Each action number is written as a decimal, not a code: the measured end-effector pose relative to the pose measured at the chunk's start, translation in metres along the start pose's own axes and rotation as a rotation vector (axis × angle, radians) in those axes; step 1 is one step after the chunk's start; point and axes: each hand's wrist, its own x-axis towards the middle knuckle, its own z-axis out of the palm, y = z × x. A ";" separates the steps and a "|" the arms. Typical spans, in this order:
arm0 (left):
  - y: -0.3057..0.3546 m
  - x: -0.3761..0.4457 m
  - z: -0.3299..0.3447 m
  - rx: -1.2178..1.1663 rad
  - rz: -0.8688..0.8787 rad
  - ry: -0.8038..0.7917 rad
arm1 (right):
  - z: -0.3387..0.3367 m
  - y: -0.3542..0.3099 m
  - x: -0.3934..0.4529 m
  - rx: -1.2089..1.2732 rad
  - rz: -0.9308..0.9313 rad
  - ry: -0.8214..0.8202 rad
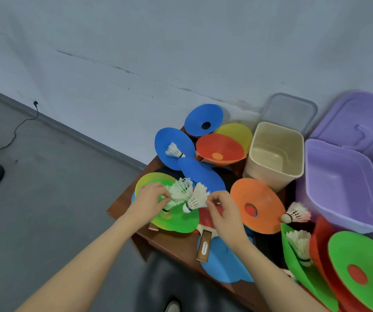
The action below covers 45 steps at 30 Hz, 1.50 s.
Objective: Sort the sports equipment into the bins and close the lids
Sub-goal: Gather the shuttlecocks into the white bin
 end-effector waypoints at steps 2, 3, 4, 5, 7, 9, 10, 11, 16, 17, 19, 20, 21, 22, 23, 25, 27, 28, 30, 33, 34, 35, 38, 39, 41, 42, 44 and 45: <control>0.014 -0.006 0.009 -0.012 0.008 -0.033 | -0.011 0.006 -0.013 -0.025 0.016 0.039; 0.019 -0.008 0.015 -0.013 0.012 -0.053 | -0.017 0.009 -0.020 -0.040 0.022 0.053; 0.023 -0.011 0.021 -0.014 0.014 -0.073 | -0.023 0.011 -0.026 -0.051 0.027 0.066; 0.026 -0.014 0.027 -0.015 0.015 -0.085 | -0.029 0.013 -0.032 -0.058 0.032 0.076; 0.032 -0.018 0.038 -0.023 0.005 -0.077 | -0.039 0.016 -0.041 -0.075 0.032 0.088; 0.039 -0.023 0.046 -0.034 0.015 -0.018 | -0.046 0.021 -0.049 -0.093 0.035 0.084; 0.044 -0.025 0.048 -0.038 0.030 0.014 | -0.048 0.022 -0.052 -0.099 0.038 0.084; 0.048 -0.027 0.048 -0.041 0.055 0.044 | -0.049 0.023 -0.055 -0.102 0.038 0.091; 0.067 -0.030 0.040 -0.016 0.268 0.207 | -0.062 0.018 -0.060 -0.089 -0.009 0.190; 0.071 -0.027 0.037 -0.013 0.304 0.232 | -0.066 0.015 -0.057 -0.085 -0.012 0.208; 0.076 -0.017 0.032 -0.035 0.354 0.271 | -0.075 0.010 -0.051 -0.090 -0.011 0.250; 0.080 -0.011 0.030 -0.055 0.369 0.273 | -0.080 0.008 -0.047 -0.093 -0.004 0.270; 0.084 -0.004 0.030 -0.072 0.379 0.274 | -0.084 0.006 -0.044 -0.097 0.004 0.292; 0.087 0.004 0.030 -0.083 0.389 0.276 | -0.089 0.005 -0.040 -0.106 0.012 0.312; 0.092 0.013 0.031 -0.102 0.395 0.276 | -0.095 0.005 -0.036 -0.116 0.023 0.331; 0.104 0.031 0.033 -0.146 0.423 0.274 | -0.105 0.006 -0.026 -0.129 0.045 0.372; 0.117 0.050 0.034 -0.182 0.478 0.288 | -0.116 0.007 -0.016 -0.131 0.053 0.430; 0.125 0.059 0.035 -0.202 0.500 0.287 | -0.123 0.007 -0.013 -0.138 0.055 0.465; 0.140 0.078 0.038 -0.227 0.548 0.284 | -0.137 0.006 -0.007 -0.164 0.060 0.532; 0.172 0.105 0.045 -0.242 0.644 0.283 | -0.164 0.012 -0.001 -0.183 0.065 0.622; 0.185 0.114 0.048 -0.248 0.671 0.284 | -0.176 0.015 0.001 -0.186 0.065 0.652; 0.199 0.122 0.051 -0.256 0.696 0.288 | -0.188 0.020 0.003 -0.191 0.061 0.676; 0.242 0.142 0.068 -0.304 0.748 0.288 | -0.229 0.031 0.006 -0.201 0.046 0.738; 0.257 0.148 0.075 -0.324 0.752 0.292 | -0.244 0.037 0.006 -0.203 0.043 0.754; 0.287 0.158 0.092 -0.354 0.756 0.298 | -0.276 0.050 0.004 -0.208 0.041 0.778; 0.302 0.161 0.101 -0.365 0.766 0.296 | -0.292 0.057 0.002 -0.208 0.039 0.793; 0.337 0.166 0.120 -0.383 0.785 0.282 | -0.329 0.071 -0.004 -0.217 0.039 0.807; 0.356 0.168 0.130 -0.387 0.794 0.279 | -0.348 0.078 -0.009 -0.228 0.043 0.805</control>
